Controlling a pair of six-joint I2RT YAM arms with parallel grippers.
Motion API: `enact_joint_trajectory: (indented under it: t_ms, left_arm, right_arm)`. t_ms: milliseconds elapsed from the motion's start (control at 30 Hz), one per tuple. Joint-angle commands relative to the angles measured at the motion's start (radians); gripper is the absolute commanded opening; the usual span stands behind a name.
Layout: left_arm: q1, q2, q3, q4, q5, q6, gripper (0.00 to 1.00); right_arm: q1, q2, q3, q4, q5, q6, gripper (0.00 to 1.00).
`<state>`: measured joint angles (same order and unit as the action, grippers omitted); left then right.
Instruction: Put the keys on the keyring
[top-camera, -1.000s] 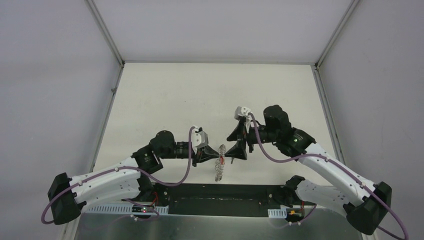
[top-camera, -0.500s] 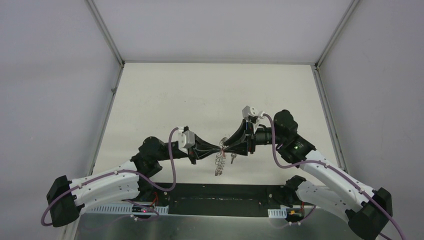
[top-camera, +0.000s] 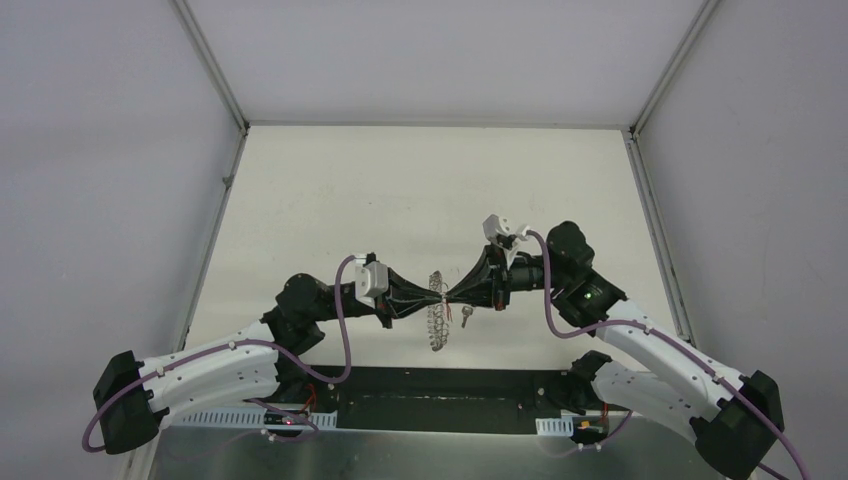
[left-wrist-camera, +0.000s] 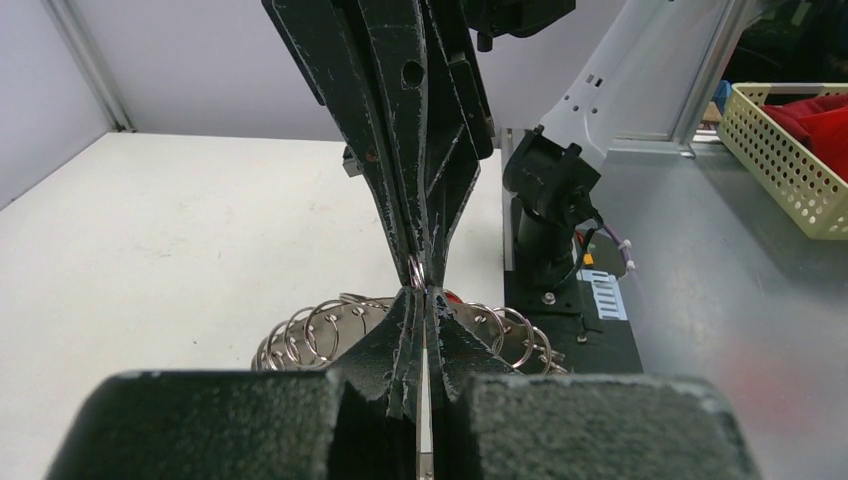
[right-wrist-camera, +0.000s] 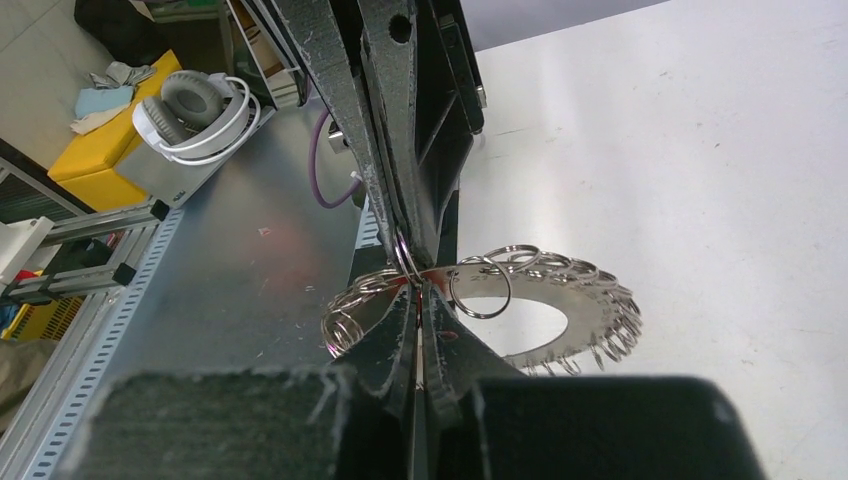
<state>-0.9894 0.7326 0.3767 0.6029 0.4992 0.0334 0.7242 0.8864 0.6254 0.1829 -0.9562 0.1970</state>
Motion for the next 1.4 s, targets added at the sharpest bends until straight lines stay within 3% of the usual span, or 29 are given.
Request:
enact_joint_trajectory:
  t_ms: [0, 200, 300, 367, 400, 433, 533, 667, 967, 1367]
  left_arm:
    - [-0.013, -0.022, 0.011, 0.107, 0.016, -0.01, 0.0]
    - [-0.013, -0.025, 0.011, 0.119, 0.014, -0.014, 0.0]
    - [-0.012, -0.03, 0.011, 0.116, 0.013, -0.015, 0.0]
    - [-0.013, -0.032, 0.011, 0.107, 0.013, -0.013, 0.0]
    - [-0.013, -0.034, 0.011, 0.103, 0.014, -0.013, 0.0]
    - [-0.014, -0.036, 0.01, 0.099, 0.012, -0.013, 0.0]
    - [-0.013, -0.043, 0.007, 0.091, 0.007, -0.013, 0.0]
    - [-0.013, -0.048, 0.005, 0.082, 0.004, -0.012, 0.0]
    - [-0.013, -0.045, 0.005, 0.084, 0.007, -0.017, 0.0]
    - [-0.013, -0.044, 0.005, 0.083, 0.009, -0.02, 0.0]
  right_arm:
    - [-0.003, -0.005, -0.023, 0.025, 0.004, -0.023, 0.02]
    - [-0.003, 0.012, -0.001, -0.09, 0.027, -0.094, 0.07]
    - [-0.004, 0.013, 0.02, -0.149, 0.05, -0.125, 0.25]
    - [-0.003, 0.004, 0.032, -0.177, 0.05, -0.125, 0.25]
    - [-0.003, -0.004, 0.036, -0.177, 0.065, -0.139, 0.45]
    - [-0.003, -0.019, 0.038, -0.178, 0.088, -0.146, 0.57]
    - [-0.004, -0.062, 0.037, -0.178, 0.111, -0.147, 0.67]
    - [-0.003, -0.105, 0.034, -0.188, 0.115, -0.126, 0.64]
    - [-0.002, -0.076, 0.018, -0.009, 0.054, 0.003, 0.34]
    - [0.018, 0.026, 0.043, 0.071, 0.012, 0.044, 0.18]
